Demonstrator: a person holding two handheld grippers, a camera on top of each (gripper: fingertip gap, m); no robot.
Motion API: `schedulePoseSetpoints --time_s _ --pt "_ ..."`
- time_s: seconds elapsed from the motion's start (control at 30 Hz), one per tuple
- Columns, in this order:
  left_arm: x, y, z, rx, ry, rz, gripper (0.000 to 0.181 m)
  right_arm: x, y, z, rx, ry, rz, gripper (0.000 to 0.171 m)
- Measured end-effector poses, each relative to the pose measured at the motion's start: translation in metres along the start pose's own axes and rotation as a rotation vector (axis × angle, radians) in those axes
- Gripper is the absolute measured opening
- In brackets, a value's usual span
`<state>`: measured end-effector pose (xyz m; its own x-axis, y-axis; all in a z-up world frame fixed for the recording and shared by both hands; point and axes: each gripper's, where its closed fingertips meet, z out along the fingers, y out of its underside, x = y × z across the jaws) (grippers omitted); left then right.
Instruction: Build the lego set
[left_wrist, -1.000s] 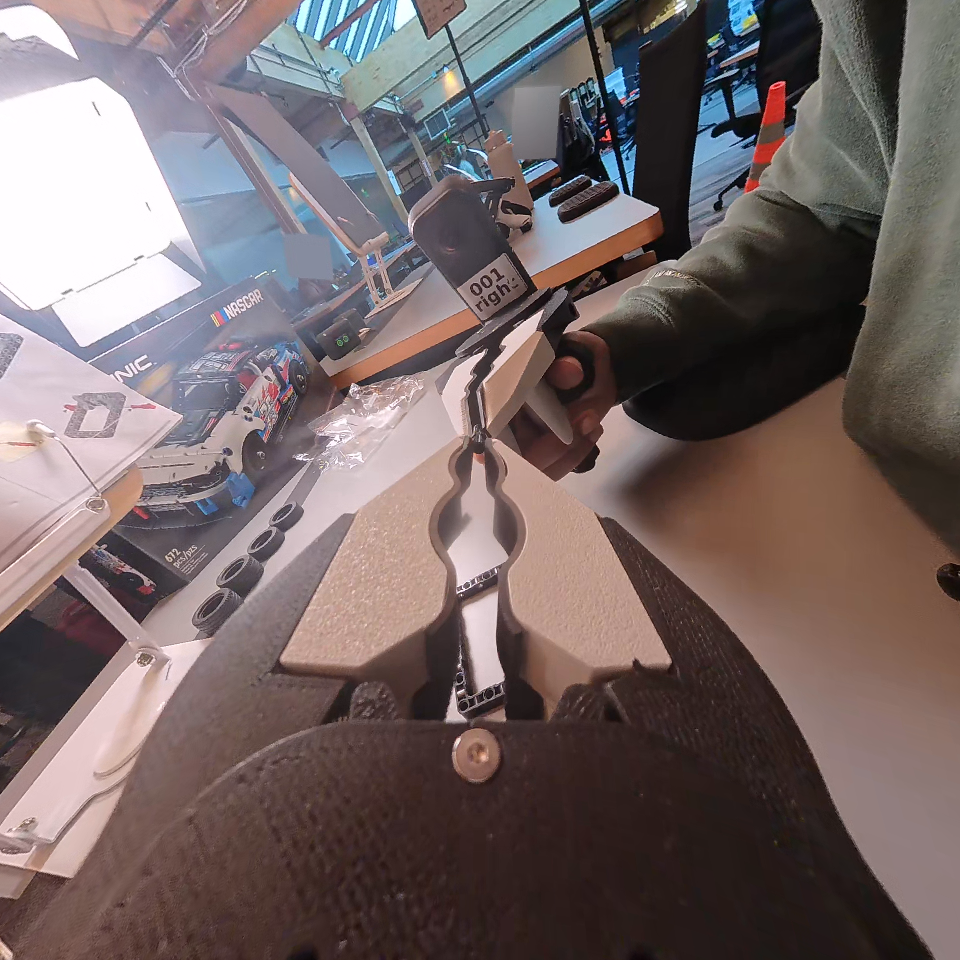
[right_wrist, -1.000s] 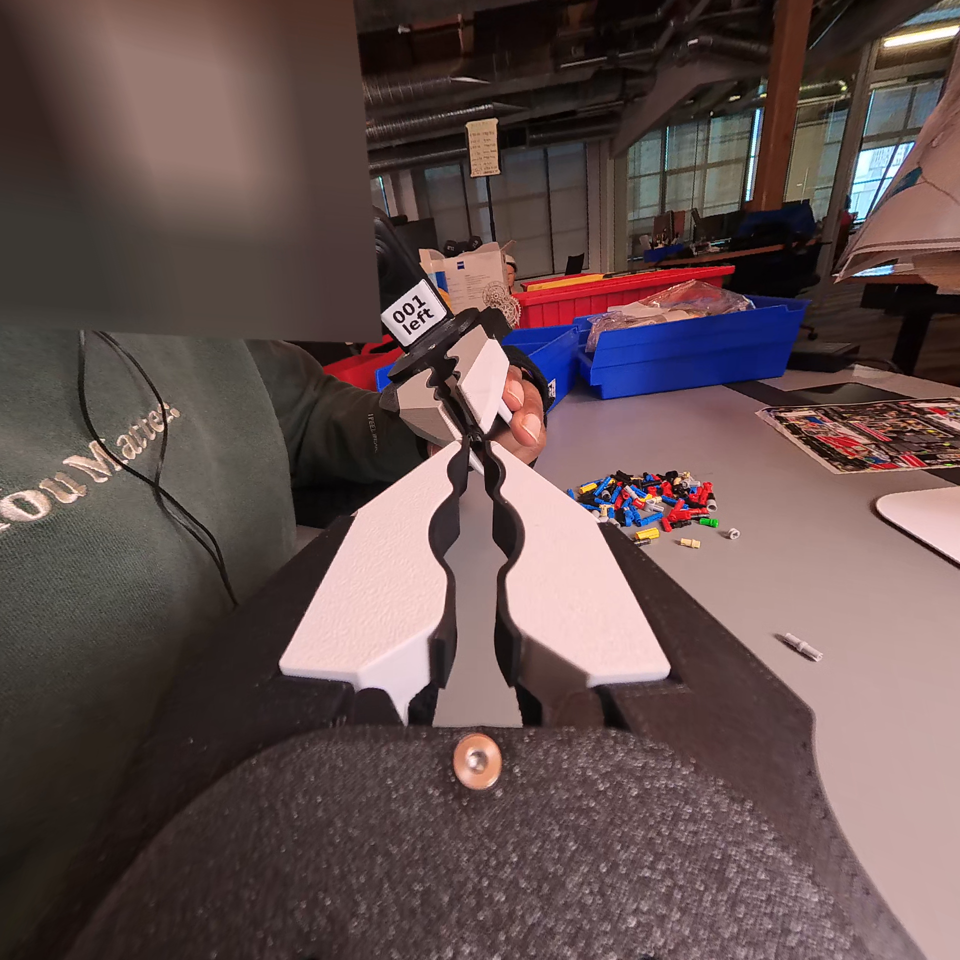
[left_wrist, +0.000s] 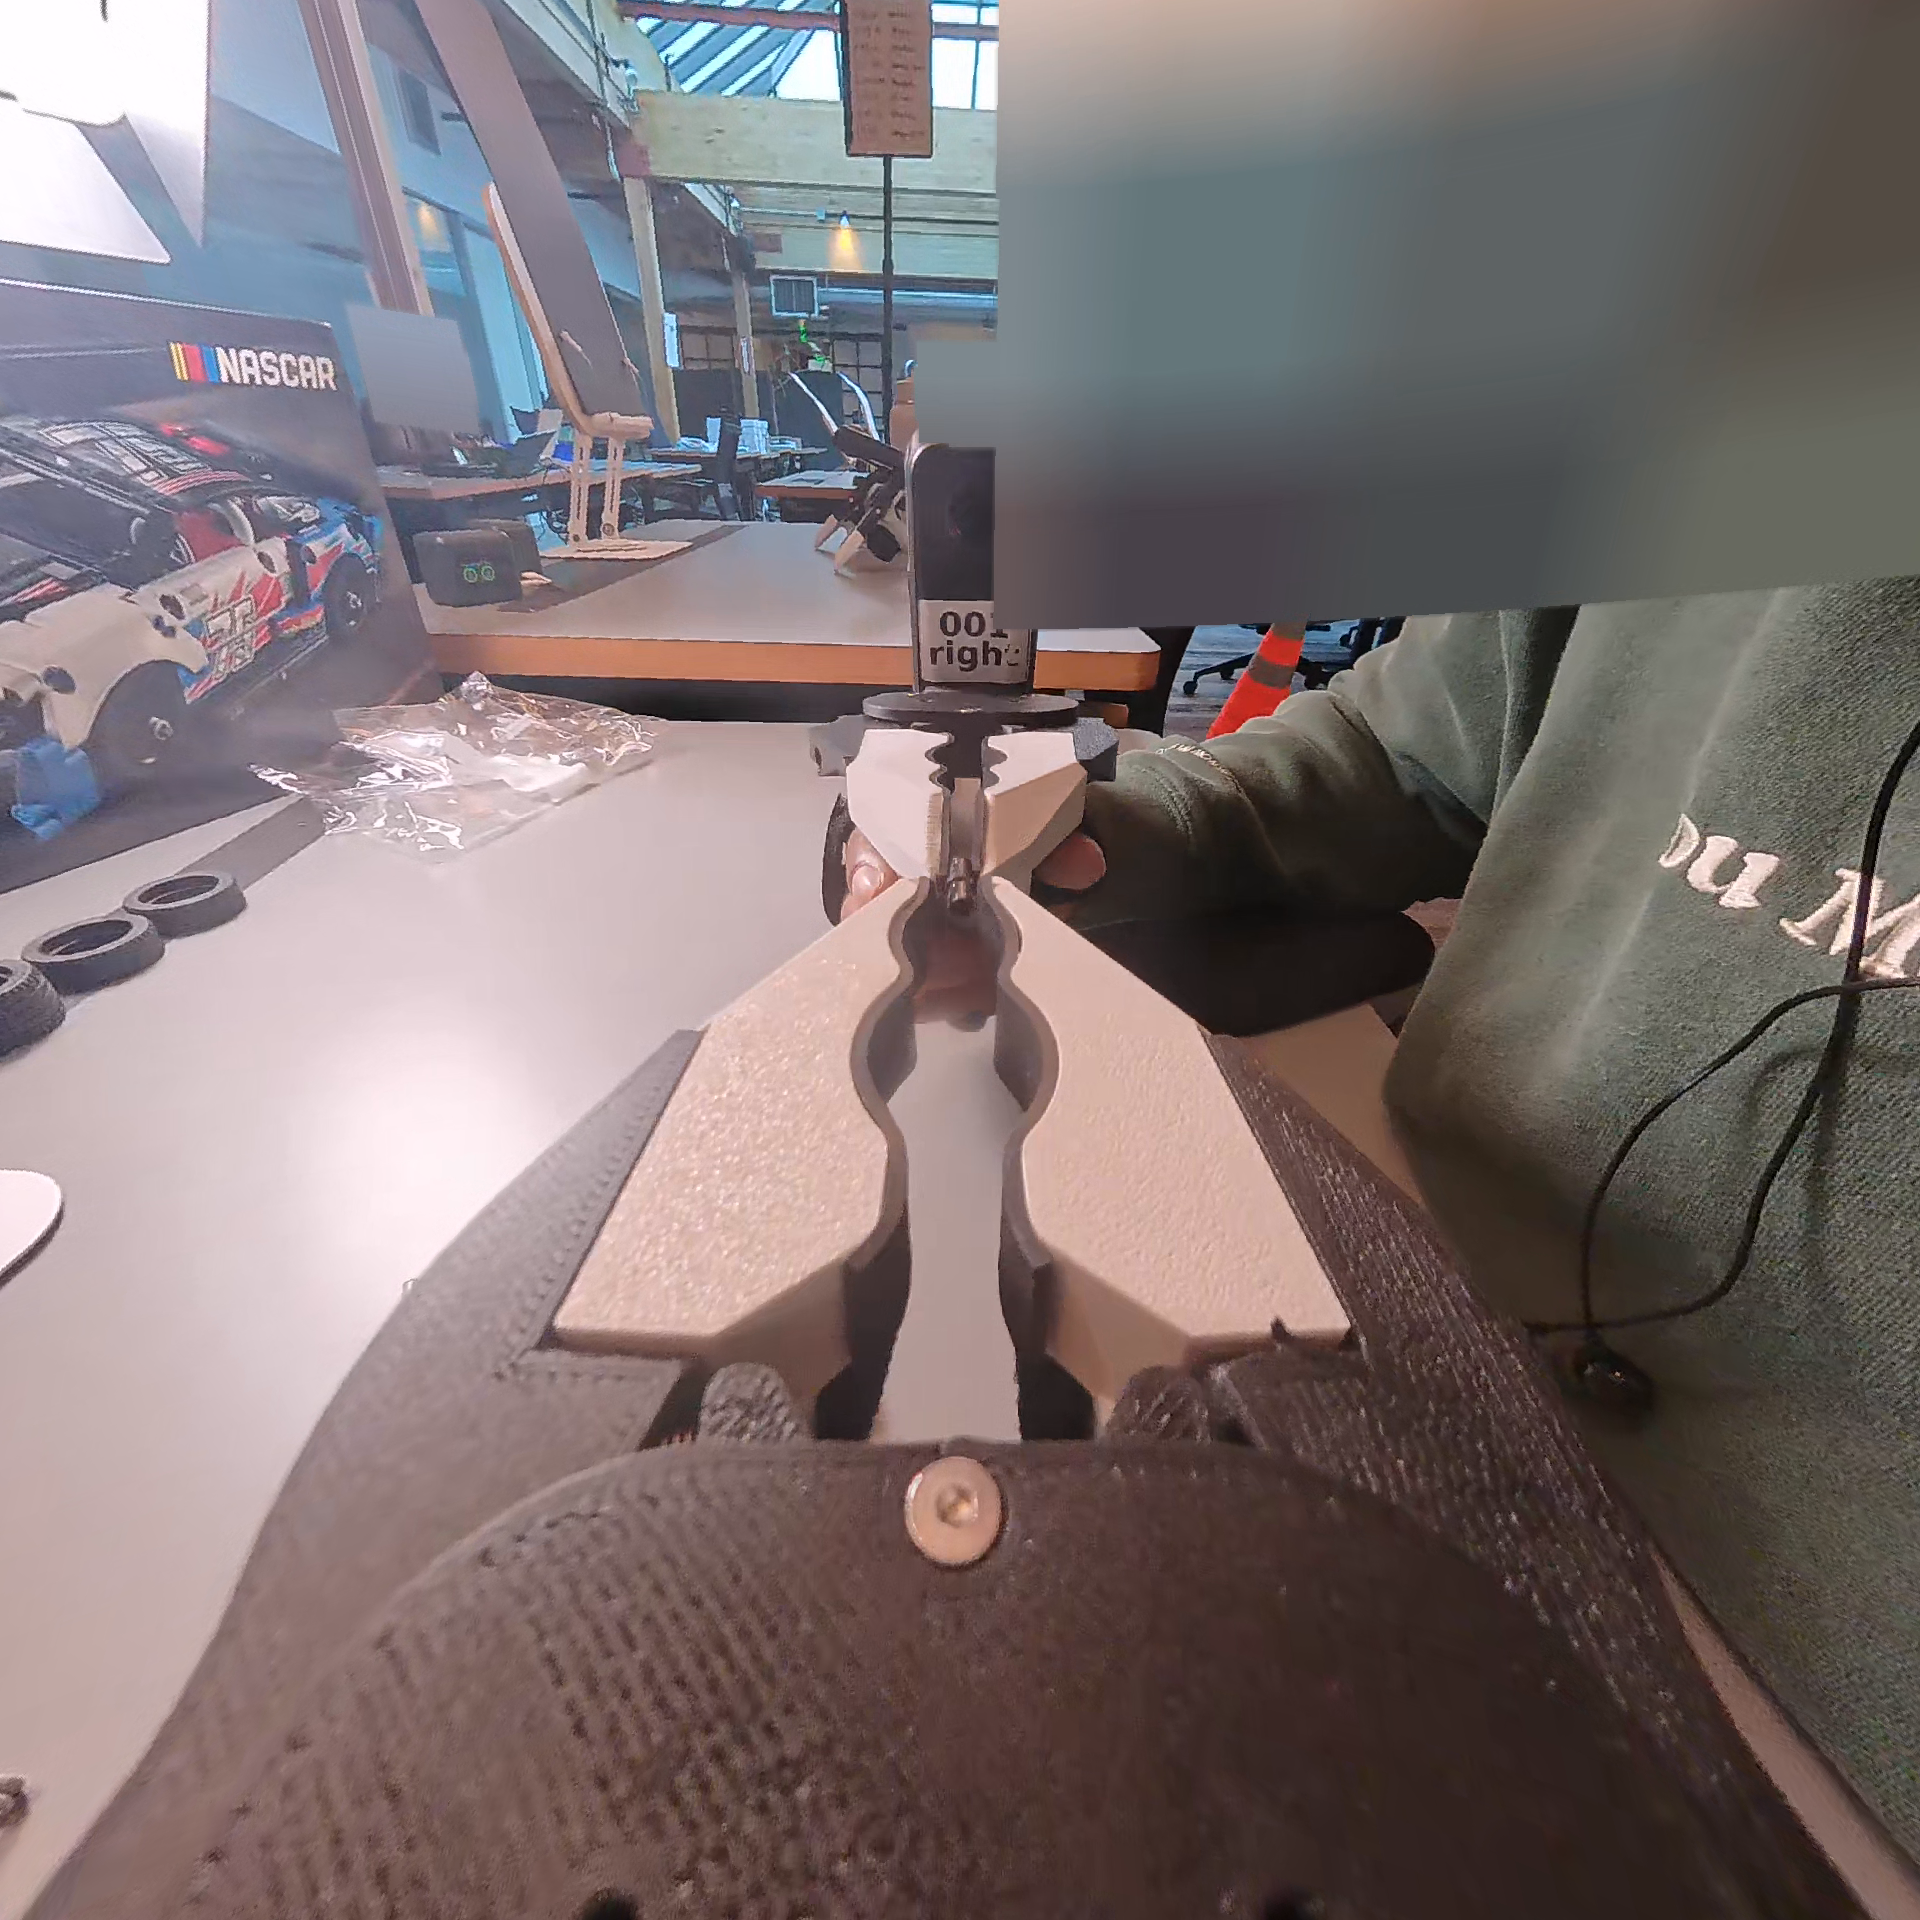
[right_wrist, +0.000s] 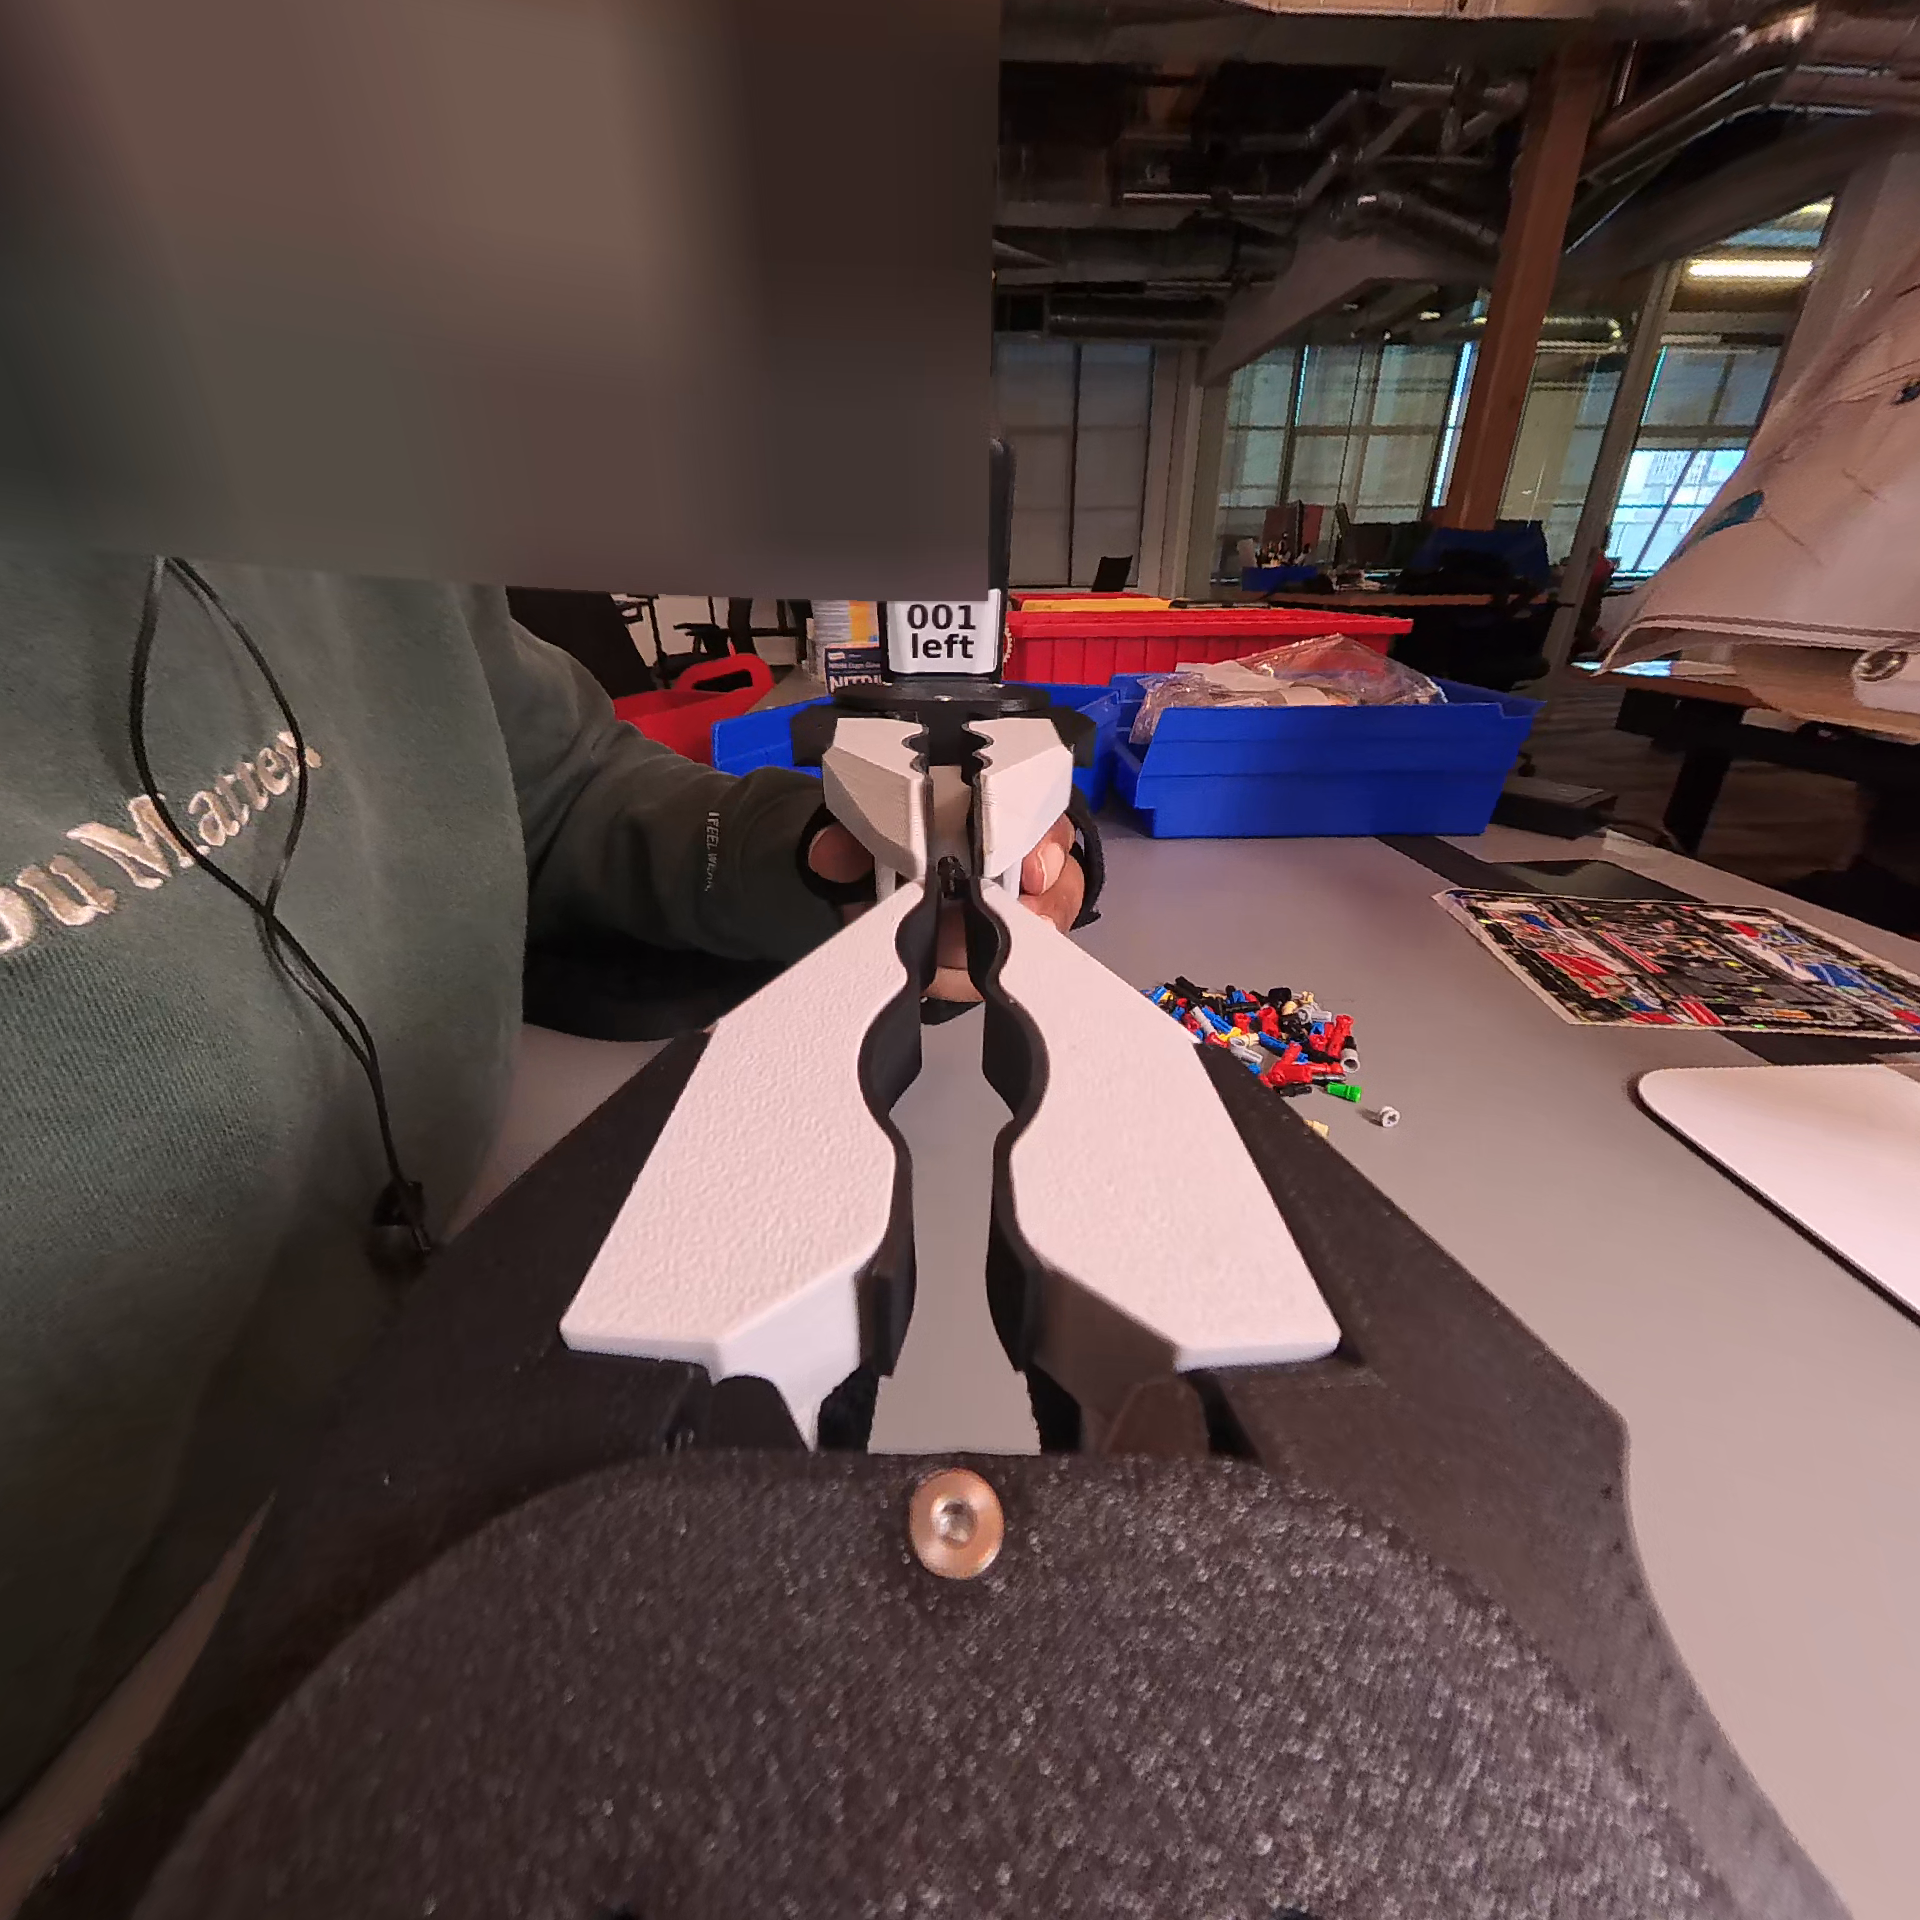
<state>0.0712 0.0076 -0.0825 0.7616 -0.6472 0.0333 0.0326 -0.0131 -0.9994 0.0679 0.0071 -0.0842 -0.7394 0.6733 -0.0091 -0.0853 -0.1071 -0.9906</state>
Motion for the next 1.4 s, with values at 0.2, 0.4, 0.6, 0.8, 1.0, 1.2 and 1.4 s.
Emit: schedulePoseSetpoints --time_s 0.2,0.4,0.6,0.8,1.0,1.2,1.4 --pt "0.0015 -0.0003 0.0000 -0.002 0.007 0.002 0.005 -0.0013 -0.0013 0.0002 0.005 0.003 -0.033 0.002" --pt "0.0034 0.0002 0.0002 -0.004 0.017 0.003 0.006 -0.0020 -0.0015 0.0007 0.003 0.010 -0.068 0.002" --pt "0.0027 0.0021 0.0003 -0.010 0.028 -0.034 0.005 -0.0033 0.0018 0.0024 -0.026 0.027 -0.151 0.002" --pt "0.0047 0.0041 -0.0003 -0.003 0.102 -0.180 0.008 -0.0056 0.0018 0.0047 -0.078 0.073 -0.330 0.002" --pt "0.0081 0.0005 -0.0015 0.023 0.155 -0.250 0.005 -0.0084 -0.0007 0.0066 -0.101 0.101 -0.438 0.002" --pt "0.0090 0.0001 -0.0013 0.021 0.157 -0.239 0.003 -0.0087 -0.0006 0.0067 -0.120 0.115 -0.490 0.002" --pt "0.0047 0.0038 -0.0011 -0.032 0.044 0.021 0.003 -0.0038 0.0032 0.0053 -0.130 0.116 -0.388 0.004"
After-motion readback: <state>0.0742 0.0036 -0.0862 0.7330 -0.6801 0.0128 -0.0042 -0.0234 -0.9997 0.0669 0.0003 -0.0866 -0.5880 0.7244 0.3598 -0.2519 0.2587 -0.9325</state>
